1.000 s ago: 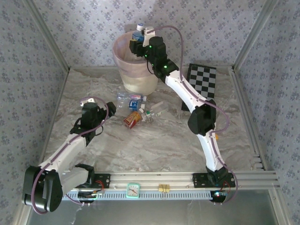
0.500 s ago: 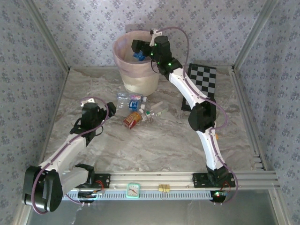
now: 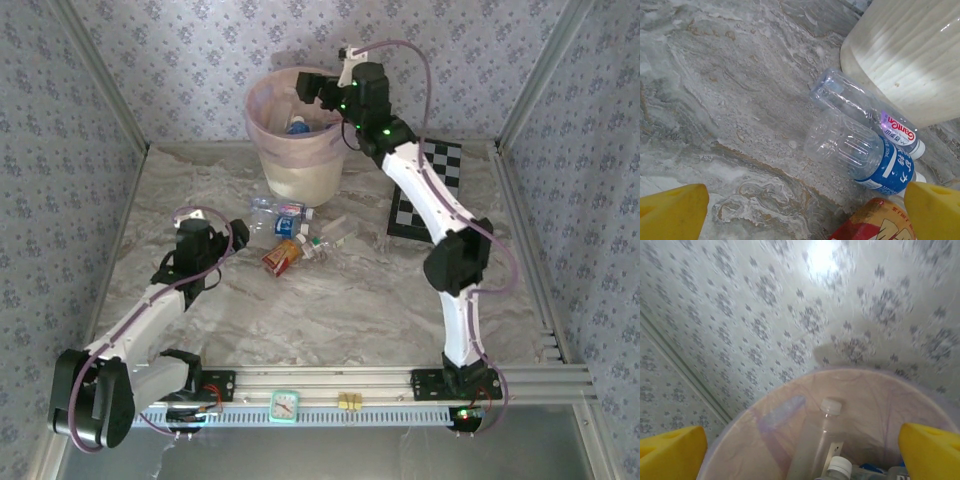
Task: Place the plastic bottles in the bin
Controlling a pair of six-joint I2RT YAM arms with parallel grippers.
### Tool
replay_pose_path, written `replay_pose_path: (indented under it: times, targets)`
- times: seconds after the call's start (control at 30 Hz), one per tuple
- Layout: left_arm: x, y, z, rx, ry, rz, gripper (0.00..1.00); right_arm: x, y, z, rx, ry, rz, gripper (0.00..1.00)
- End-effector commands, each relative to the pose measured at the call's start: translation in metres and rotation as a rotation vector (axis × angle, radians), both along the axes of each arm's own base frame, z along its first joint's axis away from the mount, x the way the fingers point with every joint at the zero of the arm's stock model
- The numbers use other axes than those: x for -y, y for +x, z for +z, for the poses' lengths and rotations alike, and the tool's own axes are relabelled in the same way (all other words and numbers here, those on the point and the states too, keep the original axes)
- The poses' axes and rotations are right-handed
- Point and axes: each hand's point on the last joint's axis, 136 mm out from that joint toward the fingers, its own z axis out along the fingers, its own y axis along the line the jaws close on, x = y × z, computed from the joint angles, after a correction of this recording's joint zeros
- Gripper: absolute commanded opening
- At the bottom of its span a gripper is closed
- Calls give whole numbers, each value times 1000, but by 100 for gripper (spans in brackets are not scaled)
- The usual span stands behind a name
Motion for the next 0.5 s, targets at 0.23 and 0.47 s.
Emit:
replay_pose_path:
  times: [0.23, 0.47]
  targets:
    - [23, 5, 13, 1, -67, -101, 100, 43, -73, -7, 1, -71, -42, 100]
    - [55, -10, -2, -70, -25, -243, 100, 81, -108, -74, -135, -101, -160, 100]
